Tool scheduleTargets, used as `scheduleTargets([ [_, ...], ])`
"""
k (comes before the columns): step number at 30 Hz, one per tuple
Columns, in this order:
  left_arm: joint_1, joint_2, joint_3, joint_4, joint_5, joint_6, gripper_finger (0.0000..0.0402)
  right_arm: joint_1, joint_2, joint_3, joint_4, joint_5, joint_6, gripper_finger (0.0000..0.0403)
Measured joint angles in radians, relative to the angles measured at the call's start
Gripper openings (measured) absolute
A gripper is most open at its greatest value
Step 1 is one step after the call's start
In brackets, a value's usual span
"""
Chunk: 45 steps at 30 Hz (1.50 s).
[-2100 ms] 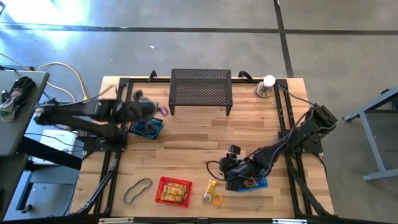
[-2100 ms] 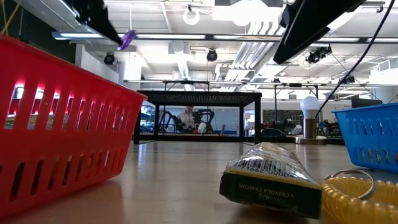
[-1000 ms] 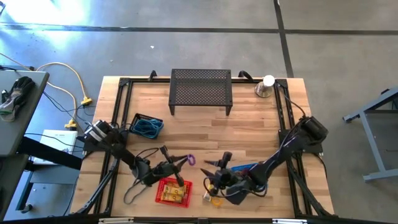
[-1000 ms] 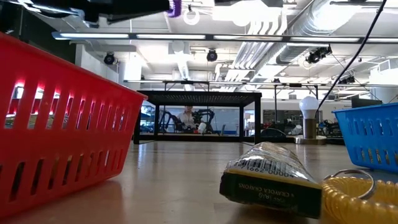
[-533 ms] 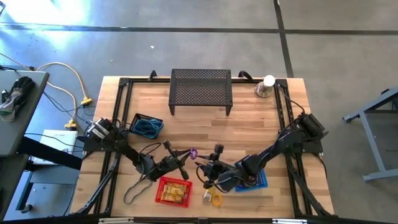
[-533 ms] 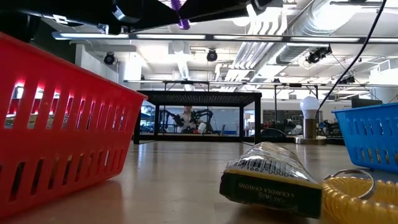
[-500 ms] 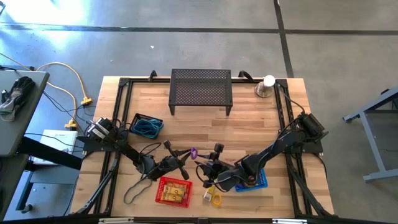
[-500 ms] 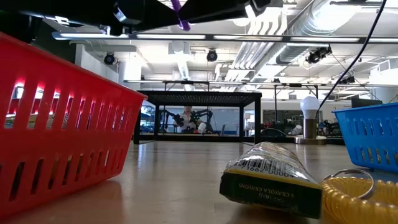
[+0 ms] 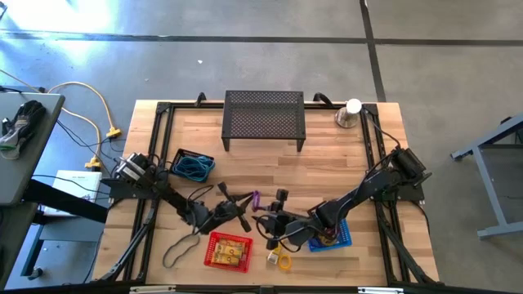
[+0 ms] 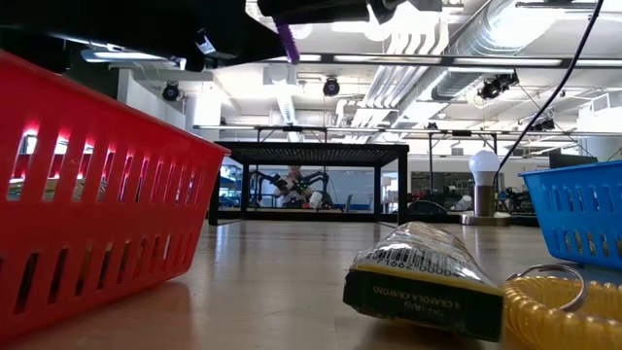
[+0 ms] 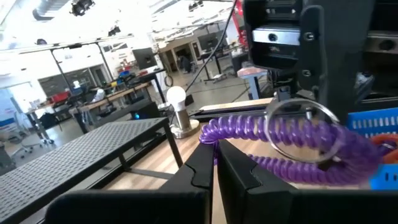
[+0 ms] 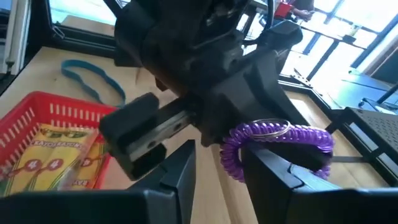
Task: Pick & Place Office Desk Supplies
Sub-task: Put the violet spring keychain into the blue bin
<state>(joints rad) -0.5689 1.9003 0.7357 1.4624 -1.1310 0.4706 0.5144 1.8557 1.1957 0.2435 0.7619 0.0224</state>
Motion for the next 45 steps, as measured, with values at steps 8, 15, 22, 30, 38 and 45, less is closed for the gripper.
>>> scheduleTargets([
  [8, -0.004, 0.0, 0.0, -0.001, 0.108, 0.001, 0.0001, -0.016, 0.0, 0.0, 0.0, -0.011, 0.007, 0.01],
  [15, -0.013, 0.0, 0.0, -0.009, 0.105, 0.041, 0.0001, -0.018, 0.0, 0.0, -0.022, -0.038, 0.006, 0.0017],
  [22, -0.009, 0.0, 0.0, -0.044, 0.104, 0.06, 0.0001, -0.017, 0.0, 0.0, -0.07, -0.055, 0.055, 0.0006],
  [30, -0.008, 0.0, 0.0, -0.045, 0.152, 0.146, 0.002, 0.008, 0.0, 0.0, -0.108, -0.034, 0.074, 0.0004],
  [38, -0.013, 0.0, 0.0, -0.046, 0.237, 0.211, 0.0139, 0.036, -0.001, 0.0, -0.141, -0.009, 0.098, 0.0003],
  [45, -0.033, 0.0, 0.0, -0.048, 0.204, 0.212, 0.0197, 0.096, -0.036, 0.0, -0.292, 0.142, 0.187, 0.0003],
])
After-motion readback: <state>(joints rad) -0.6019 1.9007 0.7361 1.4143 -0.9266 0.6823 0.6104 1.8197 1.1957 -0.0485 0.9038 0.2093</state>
